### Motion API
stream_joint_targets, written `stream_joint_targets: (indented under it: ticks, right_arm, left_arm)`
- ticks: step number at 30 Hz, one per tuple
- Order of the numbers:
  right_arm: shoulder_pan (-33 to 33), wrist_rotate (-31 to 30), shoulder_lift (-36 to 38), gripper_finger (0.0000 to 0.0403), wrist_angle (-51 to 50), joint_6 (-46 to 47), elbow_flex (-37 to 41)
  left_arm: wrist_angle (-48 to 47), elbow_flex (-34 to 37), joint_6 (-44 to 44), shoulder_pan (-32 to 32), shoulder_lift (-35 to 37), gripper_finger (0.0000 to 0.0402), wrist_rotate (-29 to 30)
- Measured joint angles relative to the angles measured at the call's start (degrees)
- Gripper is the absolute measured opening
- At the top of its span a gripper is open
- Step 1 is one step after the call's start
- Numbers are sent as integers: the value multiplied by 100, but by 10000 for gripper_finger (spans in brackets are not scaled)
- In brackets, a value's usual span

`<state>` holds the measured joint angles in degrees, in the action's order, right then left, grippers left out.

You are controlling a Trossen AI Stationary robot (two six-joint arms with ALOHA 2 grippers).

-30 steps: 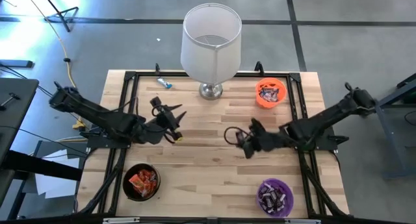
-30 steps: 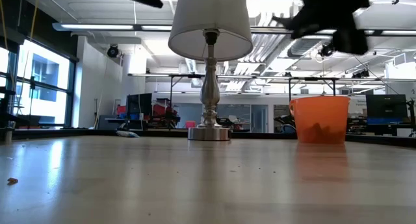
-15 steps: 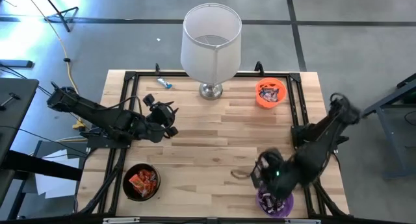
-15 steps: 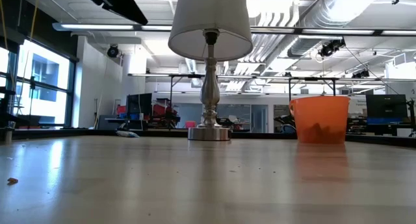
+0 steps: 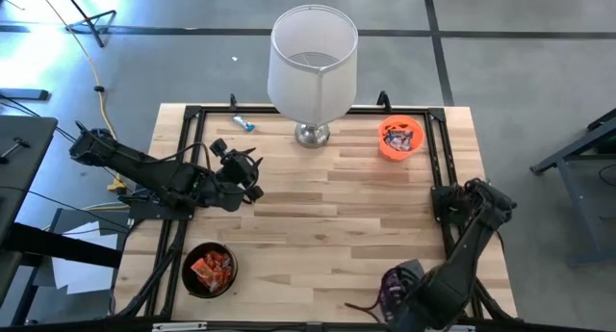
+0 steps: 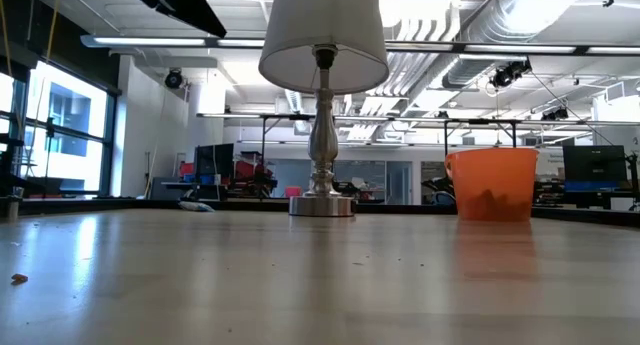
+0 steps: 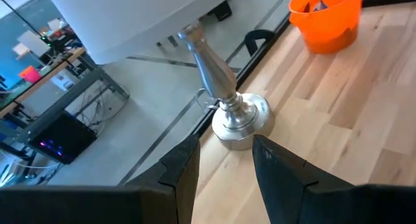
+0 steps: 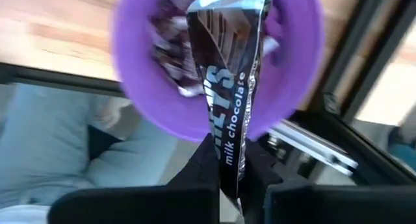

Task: Sort candy
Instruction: Put the brown chocolate bar into the violet bucket, then put the white chocolate bar into the orange bucket

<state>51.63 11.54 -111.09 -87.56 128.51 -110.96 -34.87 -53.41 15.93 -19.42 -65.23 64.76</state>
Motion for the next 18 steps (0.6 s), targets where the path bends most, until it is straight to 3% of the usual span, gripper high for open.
stream_joint_targets:
  ticks: [4, 8, 13, 18]
  right_arm:
    - [132, 203, -15, 37, -181, 3, 0]
    - [176, 172, -15, 92, -246, -244, 2]
    - [171, 56, -17, 157, -246, -367, 13]
    - [73, -296, -17, 189, -245, -637, 15]
  left_arm:
    - [0, 0, -3, 0, 0, 131, 14]
    - [0, 0, -1, 0, 0, 131, 14]
    - [-2, 0, 39, 0, 0, 131, 14]
    - [-208, -7, -96, 0, 0, 131, 11]
